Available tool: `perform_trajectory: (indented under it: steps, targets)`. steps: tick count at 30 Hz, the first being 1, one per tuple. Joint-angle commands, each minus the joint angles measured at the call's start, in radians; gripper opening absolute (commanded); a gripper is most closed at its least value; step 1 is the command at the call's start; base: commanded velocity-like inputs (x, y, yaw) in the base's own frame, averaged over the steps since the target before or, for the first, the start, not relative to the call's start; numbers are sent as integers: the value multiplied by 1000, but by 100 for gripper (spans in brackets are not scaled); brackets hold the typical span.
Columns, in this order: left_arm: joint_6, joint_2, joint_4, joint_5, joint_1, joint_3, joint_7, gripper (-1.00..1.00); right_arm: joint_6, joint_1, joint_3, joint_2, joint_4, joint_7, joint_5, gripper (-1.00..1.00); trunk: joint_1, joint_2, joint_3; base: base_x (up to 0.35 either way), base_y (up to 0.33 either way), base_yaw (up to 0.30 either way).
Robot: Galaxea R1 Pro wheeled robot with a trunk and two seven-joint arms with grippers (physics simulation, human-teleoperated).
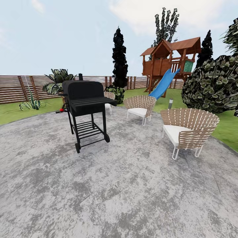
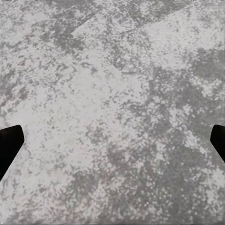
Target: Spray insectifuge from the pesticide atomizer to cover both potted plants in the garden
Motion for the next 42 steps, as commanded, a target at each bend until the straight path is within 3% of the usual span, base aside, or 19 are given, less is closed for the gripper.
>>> perform_trajectory:
  steps: [1, 8, 22, 42]
  targets:
    - [-13, 7, 2, 1, 0, 1, -1, 100, -3, 0, 0, 0, 1, 0, 0, 100, 0, -1, -1, 0, 0, 0]
    - [-73, 21, 15, 1, -1, 2, 0, 100, -3, -1, -2, 0, 2, -1, -1, 100, 0, -1, -1, -17, 13, -126]
    - [-79, 22, 19, 8, -1, 3, 1, 100, -2, -1, -4, 0, 3, -5, -1, 100, 0, -1, -1, -212, 201, -282]
    - [-84, 21, 21, -5, -1, 1, 0, 100, -2, -1, -5, 0, 3, -7, -3, 100, 0, -1, -23, -9, 252, -228]
